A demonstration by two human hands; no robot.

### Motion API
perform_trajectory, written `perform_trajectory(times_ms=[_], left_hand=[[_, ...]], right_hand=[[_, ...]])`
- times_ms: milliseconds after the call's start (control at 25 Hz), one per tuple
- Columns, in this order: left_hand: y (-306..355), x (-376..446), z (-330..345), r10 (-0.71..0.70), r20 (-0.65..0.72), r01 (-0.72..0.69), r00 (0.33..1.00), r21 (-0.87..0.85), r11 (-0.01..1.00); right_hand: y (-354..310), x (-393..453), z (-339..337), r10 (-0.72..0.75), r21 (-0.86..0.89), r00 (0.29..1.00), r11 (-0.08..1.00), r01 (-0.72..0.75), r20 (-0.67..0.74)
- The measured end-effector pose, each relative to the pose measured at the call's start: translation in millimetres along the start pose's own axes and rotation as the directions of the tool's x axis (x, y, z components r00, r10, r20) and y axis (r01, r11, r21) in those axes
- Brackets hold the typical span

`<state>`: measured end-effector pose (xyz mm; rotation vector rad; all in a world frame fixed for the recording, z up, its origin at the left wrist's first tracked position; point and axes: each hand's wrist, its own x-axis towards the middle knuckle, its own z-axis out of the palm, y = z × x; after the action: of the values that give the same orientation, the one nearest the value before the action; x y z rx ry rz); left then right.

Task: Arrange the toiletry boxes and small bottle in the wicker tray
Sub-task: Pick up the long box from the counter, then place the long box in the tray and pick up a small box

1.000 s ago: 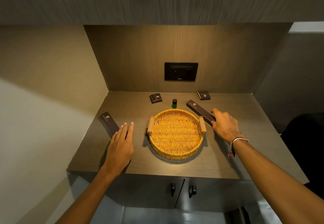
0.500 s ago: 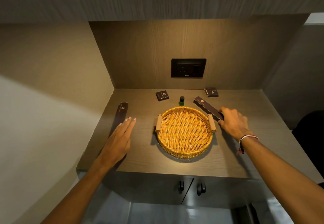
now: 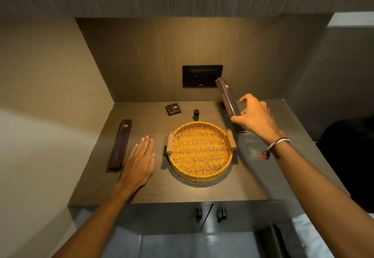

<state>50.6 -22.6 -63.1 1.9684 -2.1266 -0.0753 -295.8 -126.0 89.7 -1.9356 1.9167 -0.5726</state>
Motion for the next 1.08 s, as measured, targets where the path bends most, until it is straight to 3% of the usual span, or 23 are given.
perform_trajectory(times_ms=[120, 200, 360, 560, 840, 920, 1080], left_hand=[[-2, 3, 4, -0.002, -0.007, 0.002, 1.000, 0.027, 1.000], [-2, 3, 5, -0.011, 0.002, 0.011, 1.000, 0.010, 1.000], [-1, 3, 5, -0.008, -0.006, 0.007, 1.000, -0.004, 1.000], [-2, 4, 5, -0.007, -0.010, 0.007, 1.000, -0.035, 0.999], [-2, 6, 7, -0.025, 0.000, 0.025, 1.000, -0.036, 0.999], [-2, 5, 7, -0.032, 0.005, 0.032, 0.999, -0.035, 0.999], [-2, 6, 10, -0.037, 0.004, 0.037, 0.999, -0.036, 0.999]], right_hand=[[-26, -13, 8, -0.043, -0.003, 0.995, 0.999, 0.044, 0.093], [-37, -25, 26, -0.069, -0.098, 0.986, 0.992, 0.084, 0.150], [-44, -44, 63, -0.132, -0.315, 0.977, 0.932, 0.180, 0.166], [-49, -52, 70, -0.157, -0.376, 0.966, 0.899, 0.226, 0.205], [-34, 15, 27, -0.118, -0.339, 0.992, 0.936, 0.095, -0.046], [-20, 45, 30, -0.071, -0.385, 0.997, 0.920, 0.070, 0.012], [9, 89, 55, -0.019, -0.466, 0.966, 0.873, 0.142, 0.260]])
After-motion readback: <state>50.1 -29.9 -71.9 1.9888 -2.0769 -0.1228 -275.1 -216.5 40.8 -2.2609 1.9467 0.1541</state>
